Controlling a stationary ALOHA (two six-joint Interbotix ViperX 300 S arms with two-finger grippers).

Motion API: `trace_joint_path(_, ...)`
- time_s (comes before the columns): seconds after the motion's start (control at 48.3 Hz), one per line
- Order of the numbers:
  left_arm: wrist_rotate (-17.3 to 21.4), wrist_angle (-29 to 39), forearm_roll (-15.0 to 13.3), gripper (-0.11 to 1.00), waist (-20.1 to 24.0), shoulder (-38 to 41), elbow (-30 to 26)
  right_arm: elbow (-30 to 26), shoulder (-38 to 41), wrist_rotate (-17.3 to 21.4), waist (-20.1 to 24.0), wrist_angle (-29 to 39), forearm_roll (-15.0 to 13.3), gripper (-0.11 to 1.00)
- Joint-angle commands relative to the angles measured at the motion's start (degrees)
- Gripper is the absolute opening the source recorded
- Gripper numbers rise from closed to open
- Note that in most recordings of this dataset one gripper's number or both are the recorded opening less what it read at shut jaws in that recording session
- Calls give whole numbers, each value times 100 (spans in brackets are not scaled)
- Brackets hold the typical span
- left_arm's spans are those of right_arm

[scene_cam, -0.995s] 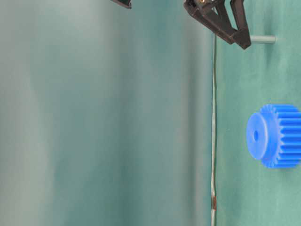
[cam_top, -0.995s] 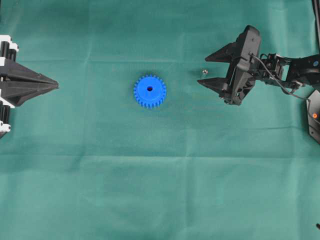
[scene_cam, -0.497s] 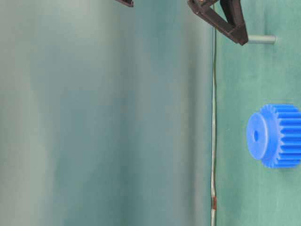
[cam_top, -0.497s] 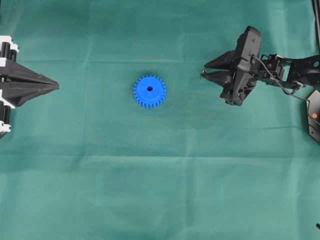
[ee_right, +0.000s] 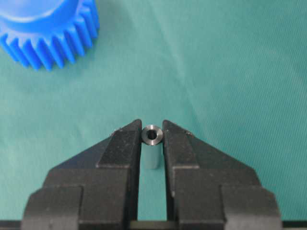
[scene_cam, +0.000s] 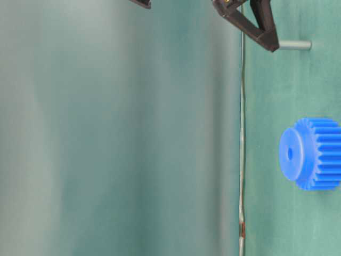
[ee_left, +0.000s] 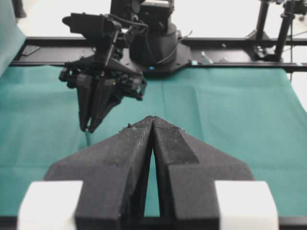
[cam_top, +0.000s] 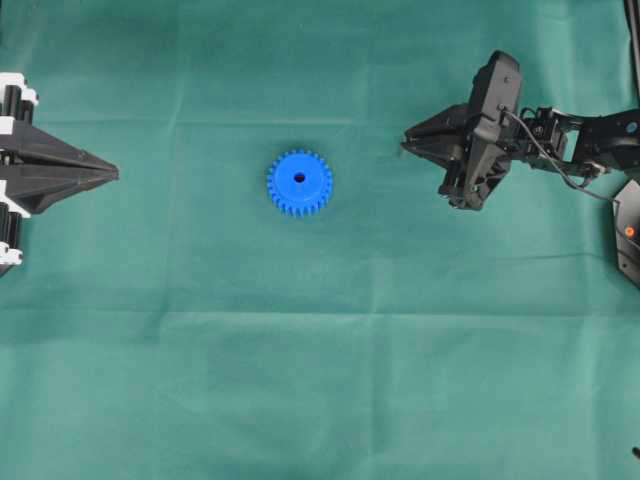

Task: Insert the shaft placed at a random location into the center hole of the medium gear at another random location.
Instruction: 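Lift the silver shaft upright with the right gripper, then carry the shaft left and align it over the blue gear's center hole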

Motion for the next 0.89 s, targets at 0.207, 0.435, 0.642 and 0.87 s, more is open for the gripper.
trace_joint_path(0.207, -9, -26, 9, 0, 9, 26, -141, -580, -1099, 9, -9, 1406, 18, 13)
trace_joint_path(0.435, -9, -26, 9, 0, 9, 26, -141, -809, -1582, 18, 53, 2074, 18, 13)
trace_joint_path(0.642, -18, -26, 9, 0, 9, 26, -141, -791, -1556, 35, 88, 2083, 18, 13)
trace_joint_path(0.87, -18, -26, 9, 0, 0, 26, -141, -976, -1336, 35, 229, 1951, 18, 13)
